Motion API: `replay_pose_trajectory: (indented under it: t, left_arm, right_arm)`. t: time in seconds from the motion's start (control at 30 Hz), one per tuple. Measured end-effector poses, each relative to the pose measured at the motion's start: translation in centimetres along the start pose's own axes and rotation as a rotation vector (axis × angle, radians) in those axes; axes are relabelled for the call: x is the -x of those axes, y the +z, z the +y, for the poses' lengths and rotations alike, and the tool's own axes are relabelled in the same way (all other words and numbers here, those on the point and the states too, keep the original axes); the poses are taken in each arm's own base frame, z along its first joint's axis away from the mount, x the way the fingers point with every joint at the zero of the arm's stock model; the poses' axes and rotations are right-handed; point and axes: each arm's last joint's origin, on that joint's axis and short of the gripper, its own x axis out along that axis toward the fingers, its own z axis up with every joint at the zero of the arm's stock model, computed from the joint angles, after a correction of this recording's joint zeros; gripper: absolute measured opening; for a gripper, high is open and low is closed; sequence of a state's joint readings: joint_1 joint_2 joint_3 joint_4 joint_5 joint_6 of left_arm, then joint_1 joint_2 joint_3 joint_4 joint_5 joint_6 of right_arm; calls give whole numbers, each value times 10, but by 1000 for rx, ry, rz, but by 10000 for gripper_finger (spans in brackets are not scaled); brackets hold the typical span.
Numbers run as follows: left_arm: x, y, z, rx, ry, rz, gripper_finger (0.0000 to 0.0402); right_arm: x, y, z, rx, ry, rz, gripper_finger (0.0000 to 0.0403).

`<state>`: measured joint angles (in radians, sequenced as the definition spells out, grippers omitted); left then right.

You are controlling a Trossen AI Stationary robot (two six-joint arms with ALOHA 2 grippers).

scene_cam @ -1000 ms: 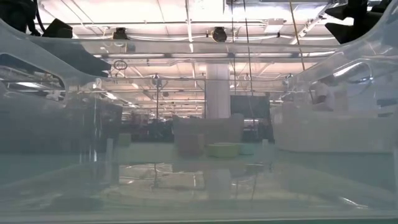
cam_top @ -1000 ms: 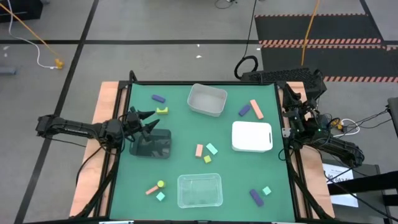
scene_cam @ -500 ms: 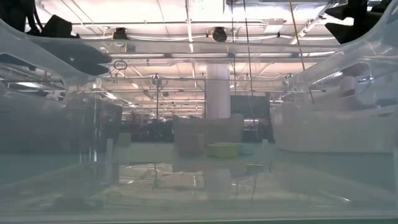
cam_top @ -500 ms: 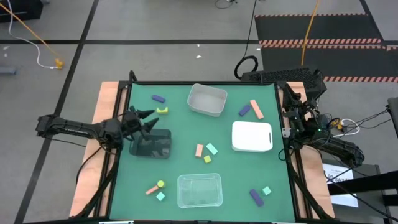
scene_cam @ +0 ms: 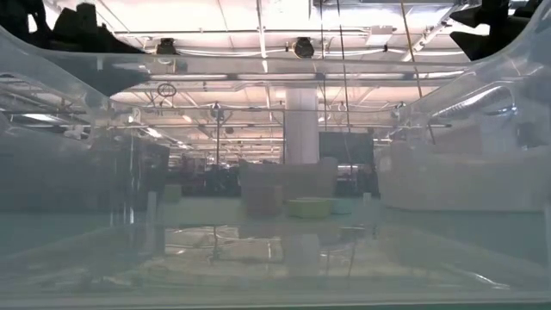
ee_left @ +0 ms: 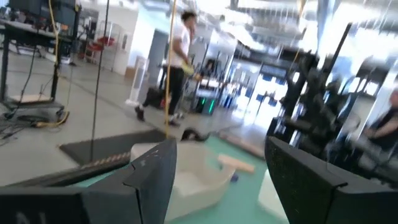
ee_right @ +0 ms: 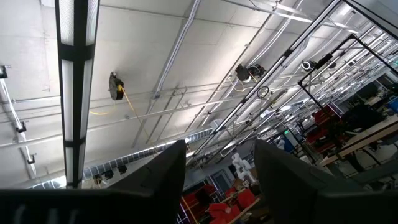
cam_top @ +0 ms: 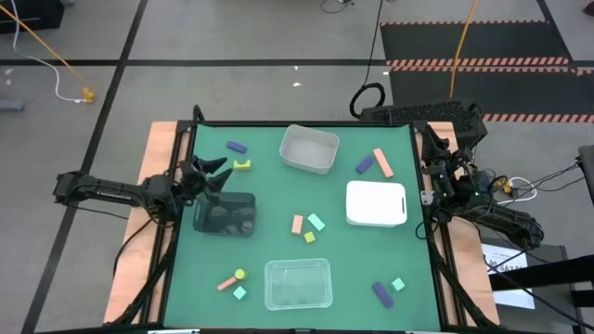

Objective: Sort & place blocks by color
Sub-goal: Put the top left light orange block into the black bin

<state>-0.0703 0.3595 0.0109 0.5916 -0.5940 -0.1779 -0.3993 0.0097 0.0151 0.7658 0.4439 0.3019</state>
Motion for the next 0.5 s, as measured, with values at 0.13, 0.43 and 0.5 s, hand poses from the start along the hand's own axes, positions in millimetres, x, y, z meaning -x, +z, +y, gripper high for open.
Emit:
replay_pose_trajectory:
  t: [0.13,0.43,0.5]
  left_arm:
    - [0,12,-2,71,-31,-103,244]
    - [5,41,2,195,-37,-381,244]
    - [6,45,4,242,-36,-426,244]
  right_arm:
    - [0,0,0,0,0,0,181]
    - [0,0,0,0,0,0,181]
    - [0,0,0,0,0,0,181]
